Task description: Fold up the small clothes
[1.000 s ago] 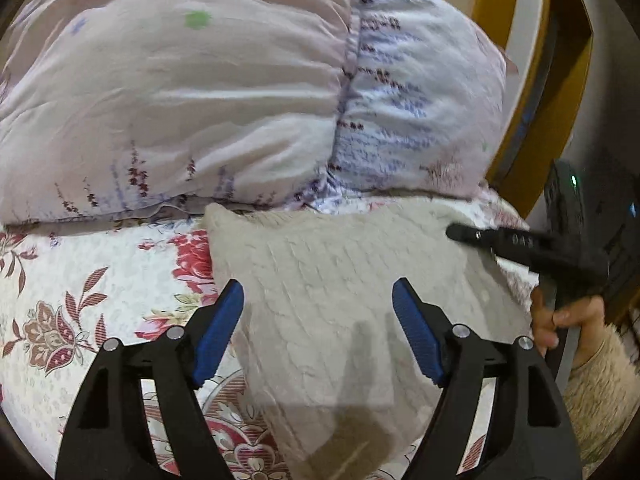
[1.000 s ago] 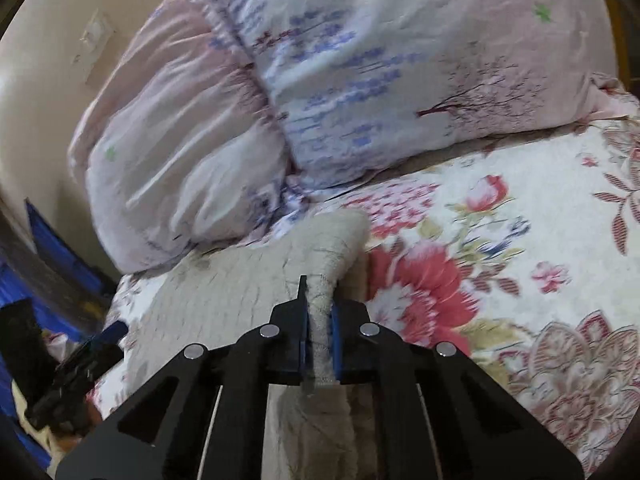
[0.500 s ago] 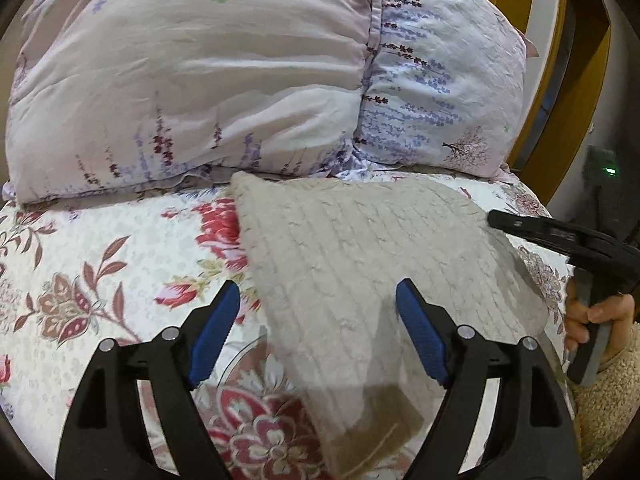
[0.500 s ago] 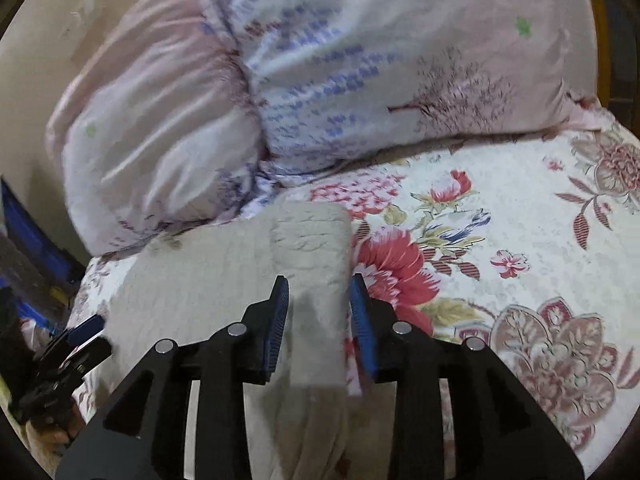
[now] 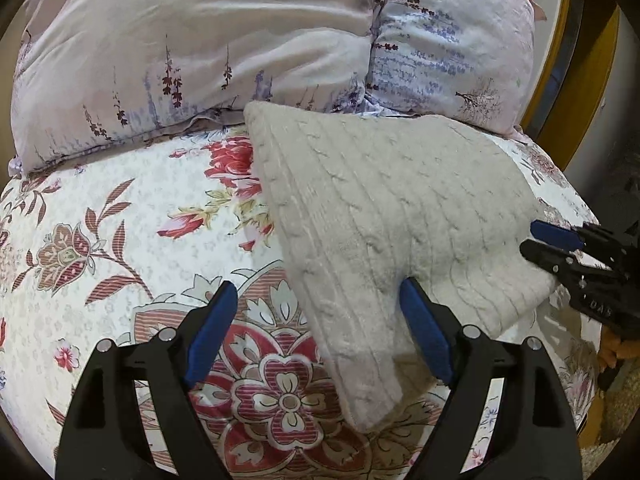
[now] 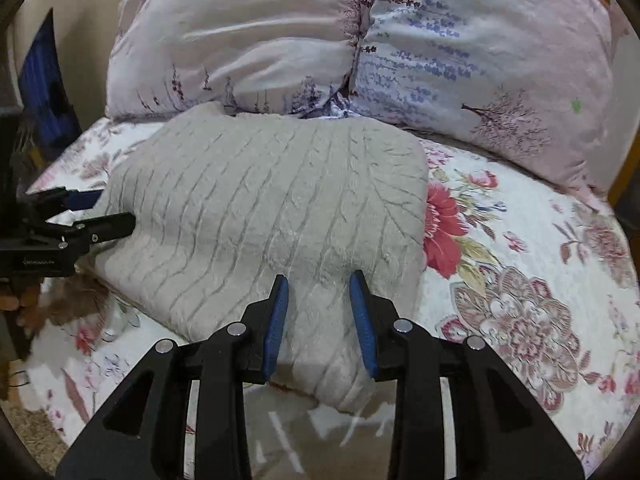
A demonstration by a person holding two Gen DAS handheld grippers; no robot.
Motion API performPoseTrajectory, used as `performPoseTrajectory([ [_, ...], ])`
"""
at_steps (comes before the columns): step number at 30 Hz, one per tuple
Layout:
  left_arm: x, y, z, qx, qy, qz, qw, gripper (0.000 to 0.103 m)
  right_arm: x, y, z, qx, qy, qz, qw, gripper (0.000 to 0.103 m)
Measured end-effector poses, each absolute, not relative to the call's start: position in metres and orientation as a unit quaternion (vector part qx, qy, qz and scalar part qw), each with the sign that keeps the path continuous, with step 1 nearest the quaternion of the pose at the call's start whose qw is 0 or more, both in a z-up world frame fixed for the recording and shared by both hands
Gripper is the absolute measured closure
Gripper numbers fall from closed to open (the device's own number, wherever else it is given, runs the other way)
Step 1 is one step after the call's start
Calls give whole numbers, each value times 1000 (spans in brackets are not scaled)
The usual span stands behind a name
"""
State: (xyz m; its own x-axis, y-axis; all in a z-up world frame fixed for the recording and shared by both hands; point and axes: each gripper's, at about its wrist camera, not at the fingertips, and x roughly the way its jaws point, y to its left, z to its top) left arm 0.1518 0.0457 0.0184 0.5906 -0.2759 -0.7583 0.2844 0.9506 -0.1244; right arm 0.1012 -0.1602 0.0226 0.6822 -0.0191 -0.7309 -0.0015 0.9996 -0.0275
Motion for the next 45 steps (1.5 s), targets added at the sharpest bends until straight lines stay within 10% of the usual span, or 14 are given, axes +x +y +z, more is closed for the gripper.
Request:
performPoseTrajectory([
  [2,152,47,18,0,424,-157,892,19,99,-160,25,-5,393,-9,920,66],
  [6,140,54,23,-4,409,-155,899,14,85,-173,39,53,366,-6,929,28],
  [14,115,60,27,-5,396,-115,911,2,64,-183,46,74,343,-59,935,4],
  [45,101,24,1,51,465,-76,881,2,59,-141,1,68,430,-74,897,1],
])
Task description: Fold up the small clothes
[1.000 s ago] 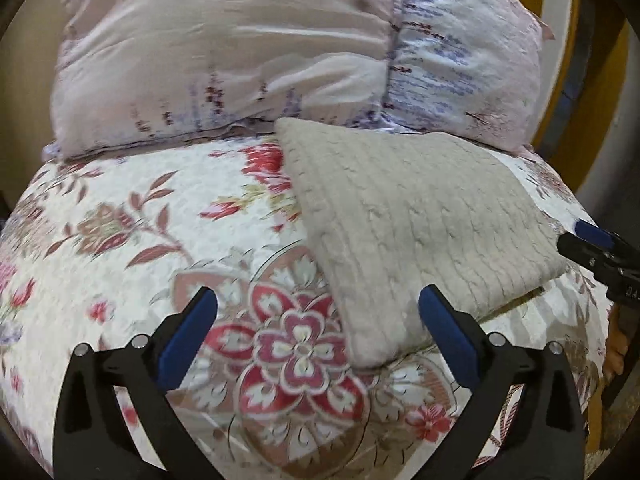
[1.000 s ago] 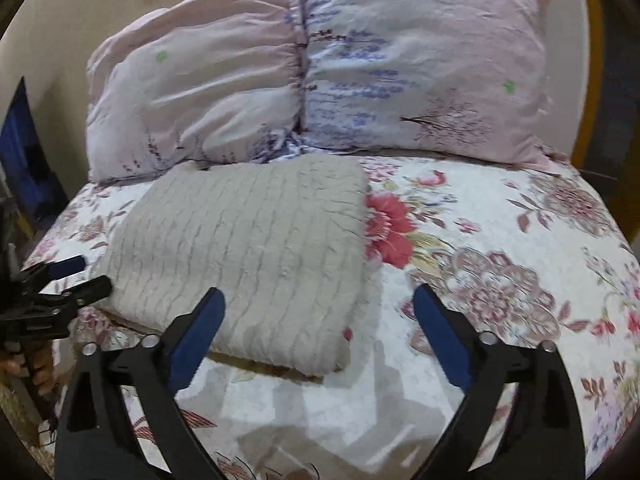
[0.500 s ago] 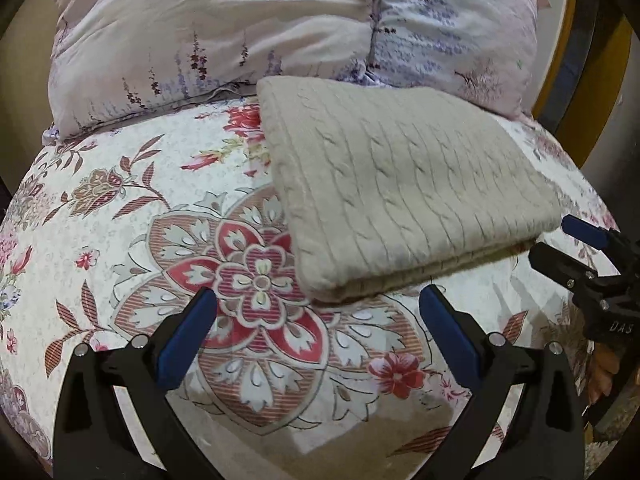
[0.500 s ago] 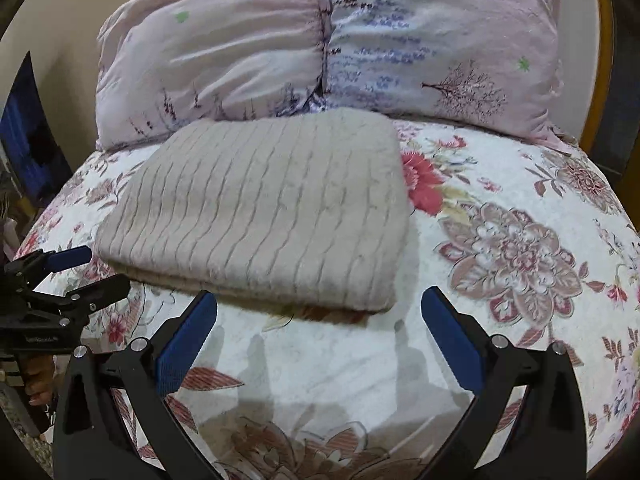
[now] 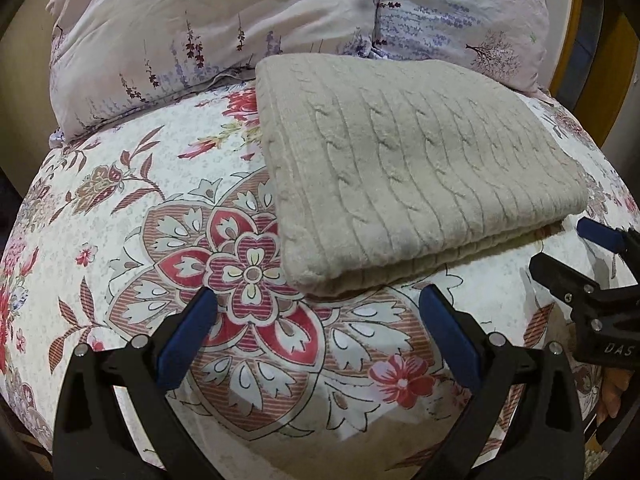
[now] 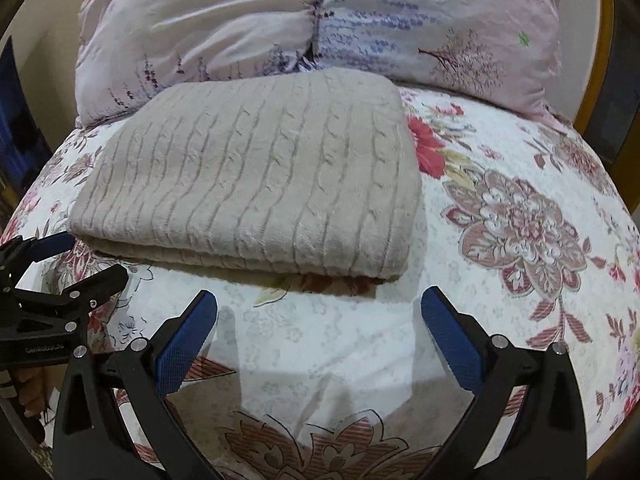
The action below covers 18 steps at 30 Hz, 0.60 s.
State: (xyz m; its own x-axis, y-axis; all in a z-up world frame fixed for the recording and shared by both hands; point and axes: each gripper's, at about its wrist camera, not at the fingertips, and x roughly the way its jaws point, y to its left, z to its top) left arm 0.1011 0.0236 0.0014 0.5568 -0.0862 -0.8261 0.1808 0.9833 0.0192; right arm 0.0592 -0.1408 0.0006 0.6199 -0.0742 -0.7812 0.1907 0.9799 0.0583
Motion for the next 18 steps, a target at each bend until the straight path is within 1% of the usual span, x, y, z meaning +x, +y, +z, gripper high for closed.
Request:
performPoseTrajectory([
  [18,99,22,1,47,453,-74,887,2,59,-140,-5,57,437,-82,894,1],
])
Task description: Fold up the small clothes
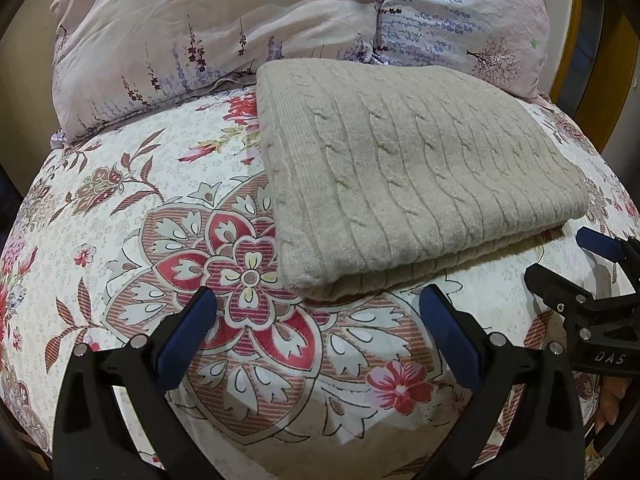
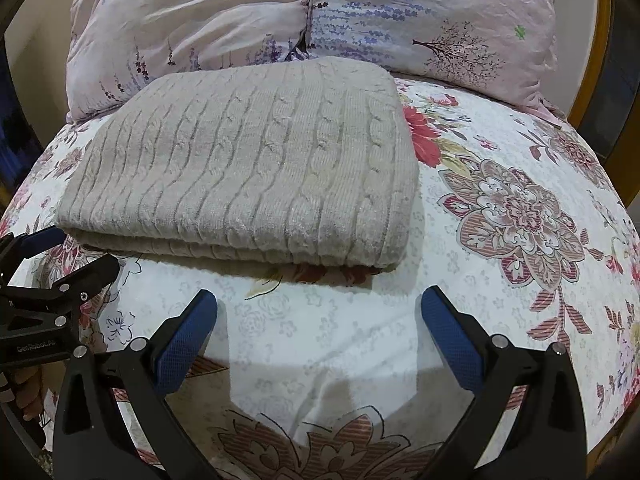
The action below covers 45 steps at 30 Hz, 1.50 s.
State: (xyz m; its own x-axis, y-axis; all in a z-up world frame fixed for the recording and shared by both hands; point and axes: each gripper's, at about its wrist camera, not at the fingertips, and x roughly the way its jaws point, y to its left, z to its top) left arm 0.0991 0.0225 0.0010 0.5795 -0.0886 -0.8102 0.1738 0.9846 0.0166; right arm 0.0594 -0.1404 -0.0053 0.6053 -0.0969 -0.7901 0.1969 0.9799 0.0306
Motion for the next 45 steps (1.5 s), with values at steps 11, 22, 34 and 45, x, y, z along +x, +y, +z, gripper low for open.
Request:
performPoseTrajectory([
  [11,99,22,1,47,453,-73,887,2,58,-139,-6,60,435,-90,894,1],
  [22,99,22,1,47,453,-73,887,2,58,-141,-6,59,435,-88,894,1],
  [34,99,22,1,46,453,-73,888,2,58,-141,-6,58,435,-86,894,1],
  [45,99,22,1,46,452,-72,888,2,58,-141,-6,58,435,-86,895,1],
])
